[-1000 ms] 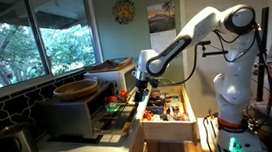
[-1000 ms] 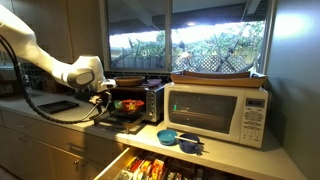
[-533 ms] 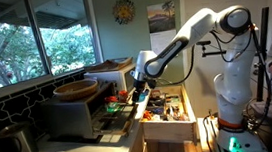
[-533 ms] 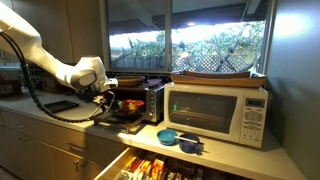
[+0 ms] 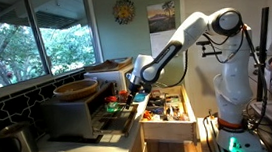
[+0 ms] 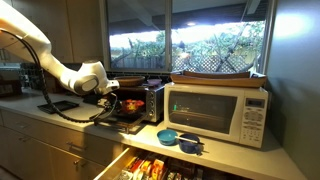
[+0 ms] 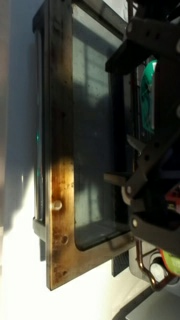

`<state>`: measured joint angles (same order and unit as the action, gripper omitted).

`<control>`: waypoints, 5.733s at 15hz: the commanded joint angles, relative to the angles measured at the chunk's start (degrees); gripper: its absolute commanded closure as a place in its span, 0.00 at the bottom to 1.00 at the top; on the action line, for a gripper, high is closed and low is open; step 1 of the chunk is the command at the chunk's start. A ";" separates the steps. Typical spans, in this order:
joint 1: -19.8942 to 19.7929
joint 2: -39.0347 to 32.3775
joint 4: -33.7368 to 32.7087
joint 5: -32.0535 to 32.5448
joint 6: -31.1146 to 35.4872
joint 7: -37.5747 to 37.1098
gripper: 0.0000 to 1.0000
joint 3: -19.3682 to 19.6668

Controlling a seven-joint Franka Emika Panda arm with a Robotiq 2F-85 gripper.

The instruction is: Push the tray of the grey microwave in

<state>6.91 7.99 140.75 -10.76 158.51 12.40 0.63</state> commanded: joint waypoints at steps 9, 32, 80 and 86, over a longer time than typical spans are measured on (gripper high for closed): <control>1.17 -8.67 -5.29 -4.36 11.30 11.29 0.00 0.44; -2.67 4.78 -6.00 -0.13 -23.97 1.00 0.00 -1.05; -3.03 -14.03 -20.47 16.10 1.29 -6.50 0.00 -3.06; -3.67 -4.48 -14.71 13.18 -12.77 -5.37 0.00 -3.76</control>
<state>3.53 -1.88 121.65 2.86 151.82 7.89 -3.22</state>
